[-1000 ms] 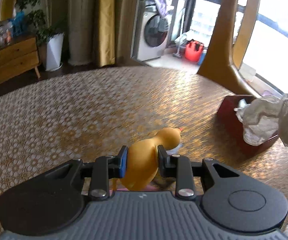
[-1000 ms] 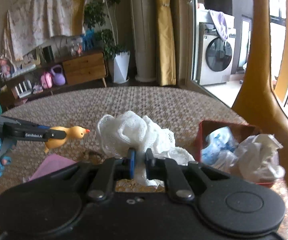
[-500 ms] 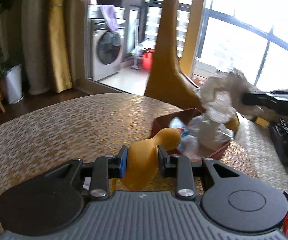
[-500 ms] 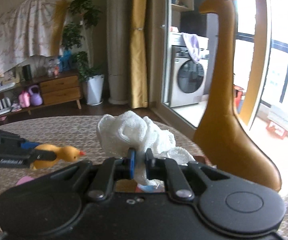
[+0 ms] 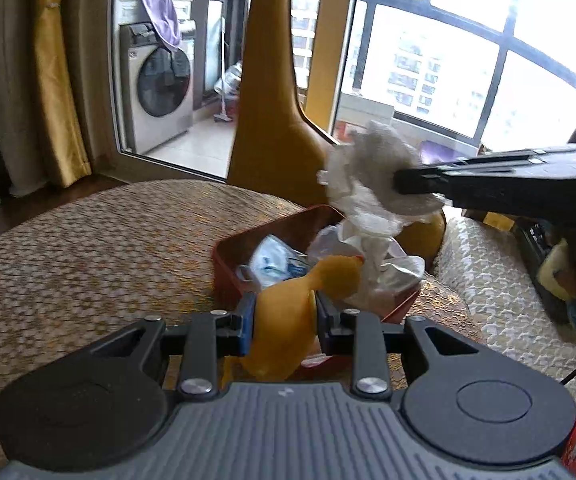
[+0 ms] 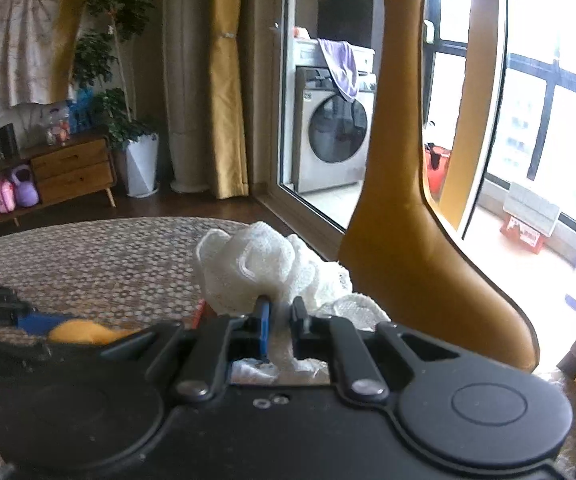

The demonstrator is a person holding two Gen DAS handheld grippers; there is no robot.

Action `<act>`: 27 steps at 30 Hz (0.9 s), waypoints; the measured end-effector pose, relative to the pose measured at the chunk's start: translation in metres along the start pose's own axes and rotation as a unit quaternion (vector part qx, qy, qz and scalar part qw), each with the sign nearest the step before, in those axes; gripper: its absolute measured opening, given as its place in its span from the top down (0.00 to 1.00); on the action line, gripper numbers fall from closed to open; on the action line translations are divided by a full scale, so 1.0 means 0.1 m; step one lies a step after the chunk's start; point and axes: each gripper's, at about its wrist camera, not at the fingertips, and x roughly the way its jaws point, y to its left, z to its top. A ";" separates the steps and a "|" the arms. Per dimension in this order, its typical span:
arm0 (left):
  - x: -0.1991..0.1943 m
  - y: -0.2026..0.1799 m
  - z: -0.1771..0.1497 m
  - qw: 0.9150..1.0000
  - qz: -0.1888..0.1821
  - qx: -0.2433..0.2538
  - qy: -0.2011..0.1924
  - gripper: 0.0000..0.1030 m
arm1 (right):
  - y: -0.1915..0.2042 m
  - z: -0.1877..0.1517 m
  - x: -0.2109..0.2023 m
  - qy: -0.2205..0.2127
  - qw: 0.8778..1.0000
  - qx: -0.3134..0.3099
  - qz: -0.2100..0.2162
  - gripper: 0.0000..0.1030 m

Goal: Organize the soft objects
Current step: 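Carry the duck and white towel over the red box with both tools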

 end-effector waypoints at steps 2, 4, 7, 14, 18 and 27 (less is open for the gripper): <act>0.16 -0.08 0.00 1.000 -0.004 0.005 0.009 0.72 | -0.04 0.00 0.15 0.009 1.000 0.002 -0.002 0.91; 0.32 -0.15 -0.01 1.000 -0.004 0.013 0.016 0.72 | -0.07 0.00 0.30 0.016 1.000 0.005 -0.002 0.91; 0.53 -0.22 -0.05 0.999 0.001 0.022 0.028 0.72 | -0.08 0.00 0.52 0.032 0.999 0.013 -0.001 0.90; 0.85 -0.20 -0.10 0.999 -0.001 0.013 0.051 0.72 | -0.20 -0.15 1.01 0.081 0.996 0.046 0.005 0.90; 0.94 -0.19 -0.13 0.998 -0.007 0.012 0.063 0.72 | -0.23 -0.29 1.19 0.107 0.992 0.067 0.006 0.90; 1.04 -0.19 -0.17 0.997 -0.005 0.010 0.078 0.71 | -0.23 -0.51 1.34 0.146 0.985 0.090 0.000 0.85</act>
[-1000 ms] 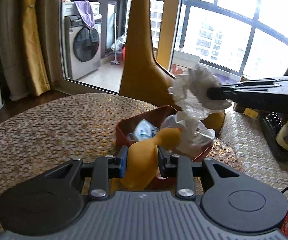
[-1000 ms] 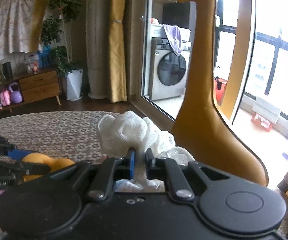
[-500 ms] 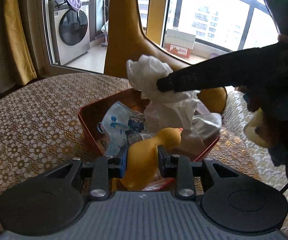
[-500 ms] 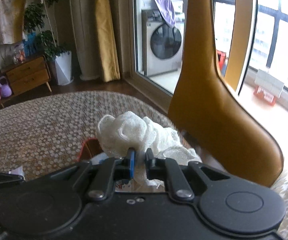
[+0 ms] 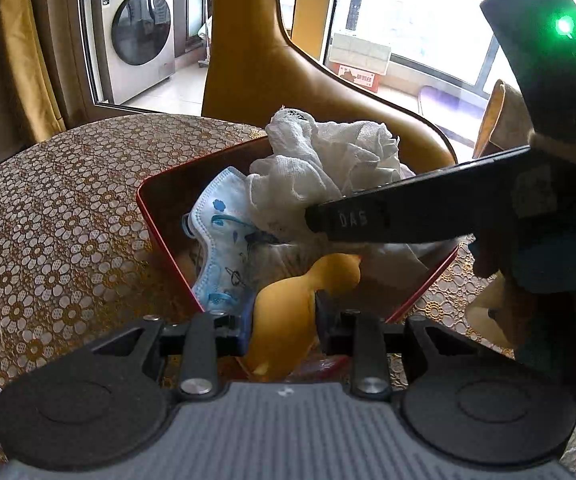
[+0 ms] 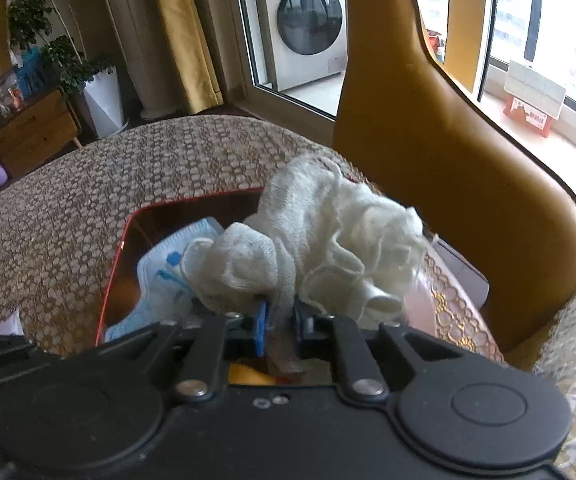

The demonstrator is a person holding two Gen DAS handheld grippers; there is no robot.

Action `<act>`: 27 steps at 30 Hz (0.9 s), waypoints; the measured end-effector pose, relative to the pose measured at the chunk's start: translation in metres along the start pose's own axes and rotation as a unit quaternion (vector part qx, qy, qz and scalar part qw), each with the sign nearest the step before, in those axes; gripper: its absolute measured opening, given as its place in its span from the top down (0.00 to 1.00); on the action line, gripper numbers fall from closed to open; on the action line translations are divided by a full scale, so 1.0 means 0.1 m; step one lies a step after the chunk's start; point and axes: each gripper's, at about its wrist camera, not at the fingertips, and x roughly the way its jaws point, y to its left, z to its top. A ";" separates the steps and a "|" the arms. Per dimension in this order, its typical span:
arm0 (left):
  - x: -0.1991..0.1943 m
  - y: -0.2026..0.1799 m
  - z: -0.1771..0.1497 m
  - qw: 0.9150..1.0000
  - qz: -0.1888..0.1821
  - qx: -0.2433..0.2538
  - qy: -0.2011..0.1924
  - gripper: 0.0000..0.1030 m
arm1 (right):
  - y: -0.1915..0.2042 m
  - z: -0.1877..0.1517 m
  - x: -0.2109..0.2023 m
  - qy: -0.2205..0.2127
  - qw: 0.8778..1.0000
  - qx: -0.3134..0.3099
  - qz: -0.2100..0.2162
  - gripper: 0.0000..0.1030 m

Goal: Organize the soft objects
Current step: 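Carry the duck and white towel over the red box with both tools, then open both tools to drop the duck and towel into the box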

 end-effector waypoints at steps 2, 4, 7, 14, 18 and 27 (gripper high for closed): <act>-0.01 -0.01 -0.01 1.000 0.004 0.001 -0.001 0.69 | 0.01 -0.02 -0.02 -0.004 1.000 0.002 -0.001 0.83; -0.03 -0.03 -0.03 1.000 0.004 0.003 -0.003 0.66 | 0.02 -0.01 -0.06 -0.008 1.000 0.002 0.000 0.80; -0.10 -0.05 -0.04 1.000 -0.001 0.001 -0.012 0.55 | 0.04 0.01 -0.16 -0.020 1.000 -0.002 0.001 0.78; -0.35 -0.03 -0.06 0.999 -0.023 -0.016 -0.039 0.32 | 0.03 0.02 -0.43 -0.039 0.999 0.003 0.009 0.68; -0.58 0.04 -0.12 0.998 -0.024 -0.021 -0.054 0.32 | 0.05 -0.01 -0.67 -0.056 0.998 -0.005 0.020 0.58; -1.18 0.33 -0.34 0.996 -0.001 -0.029 -0.084 0.25 | 0.29 -0.13 -1.29 -0.097 0.993 -0.063 0.035 0.38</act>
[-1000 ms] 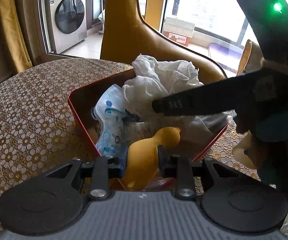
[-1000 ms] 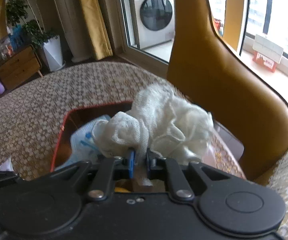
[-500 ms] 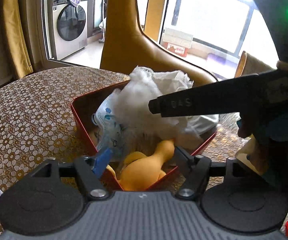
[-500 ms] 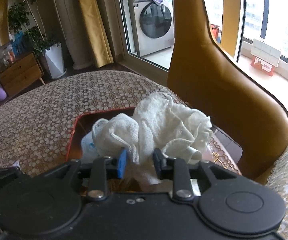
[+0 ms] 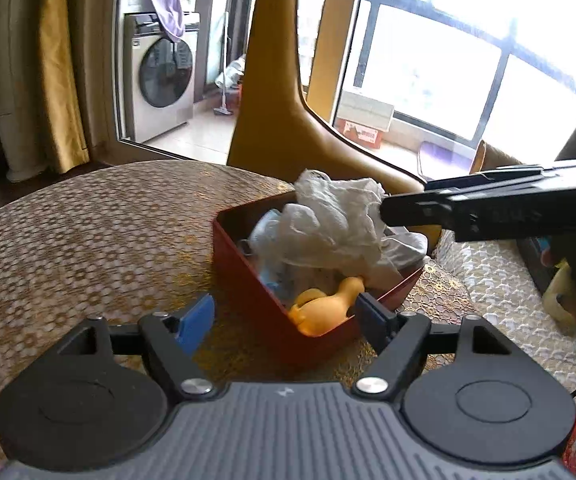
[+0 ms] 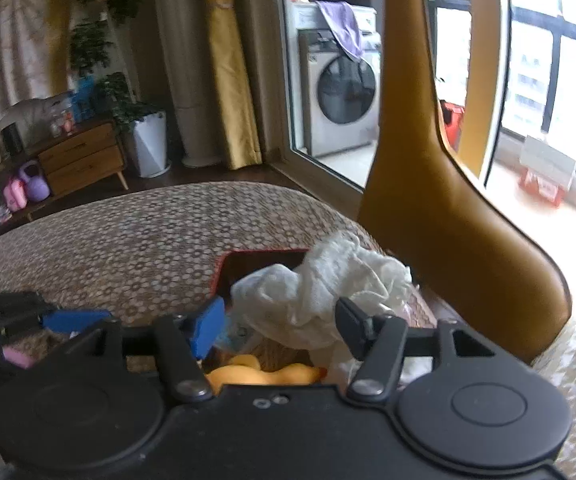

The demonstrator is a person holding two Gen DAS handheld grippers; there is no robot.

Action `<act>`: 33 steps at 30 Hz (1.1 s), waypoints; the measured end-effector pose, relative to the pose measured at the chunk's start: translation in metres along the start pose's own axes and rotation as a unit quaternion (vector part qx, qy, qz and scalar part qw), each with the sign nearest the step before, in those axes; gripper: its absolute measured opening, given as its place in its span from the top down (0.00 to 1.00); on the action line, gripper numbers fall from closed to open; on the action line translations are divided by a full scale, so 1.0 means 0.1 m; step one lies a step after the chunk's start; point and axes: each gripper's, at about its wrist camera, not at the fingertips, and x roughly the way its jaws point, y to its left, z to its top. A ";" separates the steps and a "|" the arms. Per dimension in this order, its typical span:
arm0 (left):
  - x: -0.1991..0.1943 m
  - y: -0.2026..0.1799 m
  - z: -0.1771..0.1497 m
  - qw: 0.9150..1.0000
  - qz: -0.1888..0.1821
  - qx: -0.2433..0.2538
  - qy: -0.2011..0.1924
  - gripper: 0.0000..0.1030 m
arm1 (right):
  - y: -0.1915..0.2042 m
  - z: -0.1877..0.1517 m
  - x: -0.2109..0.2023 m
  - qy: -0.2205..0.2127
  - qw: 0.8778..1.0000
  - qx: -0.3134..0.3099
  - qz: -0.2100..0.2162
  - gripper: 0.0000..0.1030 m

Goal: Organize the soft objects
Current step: 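Open both tools to drop the duck and towel into the box, then move both tools back toward the hair tie and white packet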

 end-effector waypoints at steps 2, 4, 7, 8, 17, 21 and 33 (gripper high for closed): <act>-0.14 0.05 -0.02 1.000 0.006 0.001 -0.007 0.25 | 0.10 0.00 -0.10 -0.006 1.000 -0.010 0.005 0.37; -0.28 0.10 -0.06 1.000 0.015 0.005 -0.015 0.21 | 0.19 -0.01 -0.19 -0.013 1.000 -0.016 0.009 0.36; -0.46 0.18 -0.13 0.999 0.028 0.005 -0.025 0.19 | 0.34 -0.03 -0.30 -0.023 0.999 -0.028 0.013 0.31; -0.52 0.22 -0.15 0.999 0.029 0.004 -0.026 0.19 | 0.39 -0.04 -0.32 -0.025 0.999 -0.033 0.015 0.31; -0.96 0.48 -0.37 0.998 0.052 -0.010 -0.037 0.15 | 0.89 -0.23 -0.43 -0.028 0.997 -0.051 0.045 0.21; -1.09 0.61 -0.48 0.997 0.060 -0.017 -0.039 0.10 | 1.08 -0.28 -0.41 -0.025 0.997 -0.052 0.056 0.17; -1.20 1.01 -0.82 0.995 0.082 -0.050 -0.029 0.00 | 1.62 -0.30 -0.08 0.003 0.995 -0.057 0.080 0.04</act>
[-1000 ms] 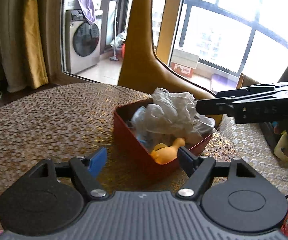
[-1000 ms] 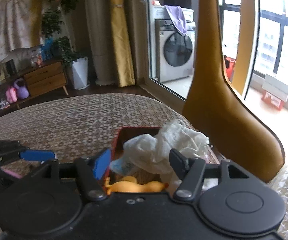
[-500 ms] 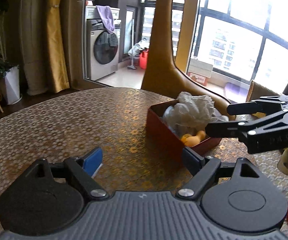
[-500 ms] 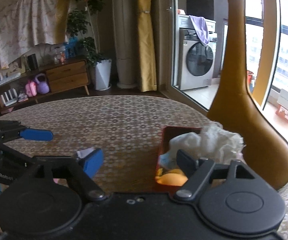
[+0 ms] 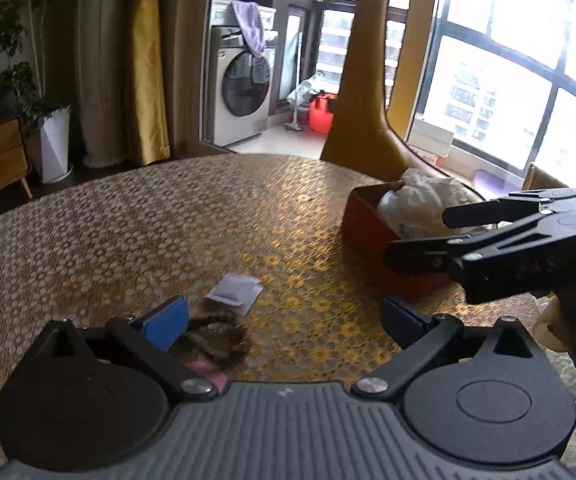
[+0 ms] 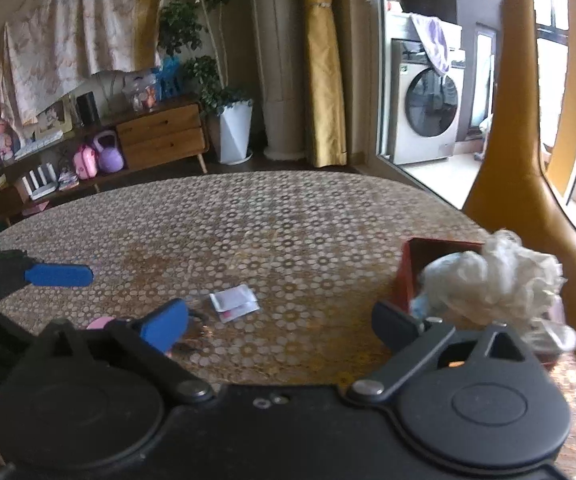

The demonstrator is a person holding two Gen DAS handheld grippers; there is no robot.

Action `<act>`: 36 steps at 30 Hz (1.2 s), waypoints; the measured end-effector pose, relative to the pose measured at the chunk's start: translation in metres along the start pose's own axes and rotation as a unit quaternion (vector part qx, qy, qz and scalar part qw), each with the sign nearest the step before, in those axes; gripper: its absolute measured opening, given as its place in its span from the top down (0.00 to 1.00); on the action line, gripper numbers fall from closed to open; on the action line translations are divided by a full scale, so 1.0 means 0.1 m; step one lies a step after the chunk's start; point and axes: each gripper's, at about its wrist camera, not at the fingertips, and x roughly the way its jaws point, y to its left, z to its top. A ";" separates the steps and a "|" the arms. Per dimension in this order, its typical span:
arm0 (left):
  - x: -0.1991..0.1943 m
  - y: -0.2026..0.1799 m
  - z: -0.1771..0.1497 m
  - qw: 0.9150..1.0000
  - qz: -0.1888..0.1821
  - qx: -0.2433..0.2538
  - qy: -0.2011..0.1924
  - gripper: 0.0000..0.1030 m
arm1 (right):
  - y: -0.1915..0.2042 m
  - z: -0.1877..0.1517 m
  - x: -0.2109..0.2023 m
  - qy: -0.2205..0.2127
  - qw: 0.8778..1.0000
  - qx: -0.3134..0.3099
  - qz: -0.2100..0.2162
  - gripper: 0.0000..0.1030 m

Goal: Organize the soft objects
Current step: 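Move both tools back toward the hair tie and white packet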

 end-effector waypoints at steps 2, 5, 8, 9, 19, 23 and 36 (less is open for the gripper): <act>0.05 0.09 -0.04 1.000 0.005 -0.016 0.009 0.00 | 0.06 0.01 0.11 0.007 1.000 0.000 0.005 0.04; 0.13 0.20 -0.10 0.999 0.003 -0.034 0.017 0.00 | 0.12 0.03 0.29 0.018 1.000 0.005 0.008 0.04; 0.25 0.29 -0.16 0.999 0.003 -0.045 0.030 0.00 | 0.18 0.04 0.49 0.029 1.000 0.007 0.004 0.04; 0.30 0.32 -0.18 0.998 0.006 -0.047 0.035 0.00 | 0.19 0.05 0.56 0.033 0.999 0.005 0.001 0.04; 0.74 0.53 -0.30 0.996 0.042 -0.061 0.059 0.00 | 0.25 0.07 1.20 0.077 0.997 -0.005 0.004 0.07; 0.90 0.61 -0.31 0.994 0.051 -0.069 0.072 0.01 | 0.27 0.05 1.39 0.089 0.996 -0.012 0.006 0.10; 1.10 0.70 -0.35 0.990 0.060 -0.094 0.085 0.52 | 0.29 0.00 1.87 0.118 0.992 -0.041 0.017 0.27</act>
